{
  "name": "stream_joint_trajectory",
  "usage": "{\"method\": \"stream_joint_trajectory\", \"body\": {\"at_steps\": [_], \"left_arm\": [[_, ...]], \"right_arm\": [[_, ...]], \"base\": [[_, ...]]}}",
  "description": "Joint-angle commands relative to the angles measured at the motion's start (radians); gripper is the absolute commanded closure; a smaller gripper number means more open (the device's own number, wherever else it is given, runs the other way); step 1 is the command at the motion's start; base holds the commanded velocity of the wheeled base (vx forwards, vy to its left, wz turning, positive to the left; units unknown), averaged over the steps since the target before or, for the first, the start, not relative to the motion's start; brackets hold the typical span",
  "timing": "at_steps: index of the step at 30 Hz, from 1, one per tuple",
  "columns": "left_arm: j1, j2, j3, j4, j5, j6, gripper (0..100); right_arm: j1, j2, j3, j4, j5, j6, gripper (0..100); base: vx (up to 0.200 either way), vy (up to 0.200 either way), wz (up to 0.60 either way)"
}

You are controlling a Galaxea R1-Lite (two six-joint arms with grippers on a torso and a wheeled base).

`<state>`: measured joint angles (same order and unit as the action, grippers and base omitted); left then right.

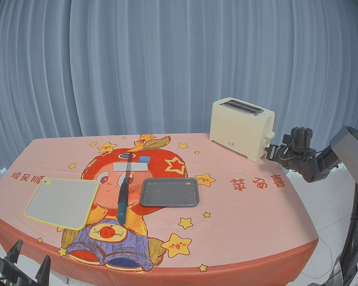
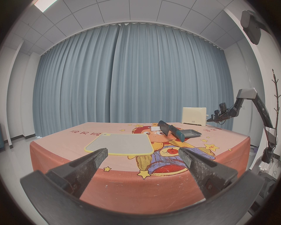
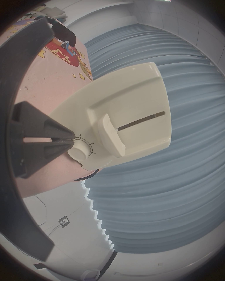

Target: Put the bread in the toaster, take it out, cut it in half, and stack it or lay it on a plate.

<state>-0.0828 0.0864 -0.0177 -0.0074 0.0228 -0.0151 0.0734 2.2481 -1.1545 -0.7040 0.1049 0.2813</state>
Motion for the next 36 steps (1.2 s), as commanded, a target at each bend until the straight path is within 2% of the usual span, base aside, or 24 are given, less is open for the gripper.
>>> {"method": "stream_joint_trajectory", "body": {"at_steps": [1, 36], "left_arm": [[0.0, 0.001, 0.018, 0.0, 0.0, 0.0, 0], [0.0, 0.001, 0.018, 0.0, 0.0, 0.0, 0]], "right_arm": [[0.0, 0.001, 0.002, 0.0, -0.001, -0.001, 100], [0.0, 0.015, 0.007, -0.002, -0.001, -0.004, 100]], "base": [[0.0, 0.0, 0.0], [0.0, 0.0, 0.0]]}}
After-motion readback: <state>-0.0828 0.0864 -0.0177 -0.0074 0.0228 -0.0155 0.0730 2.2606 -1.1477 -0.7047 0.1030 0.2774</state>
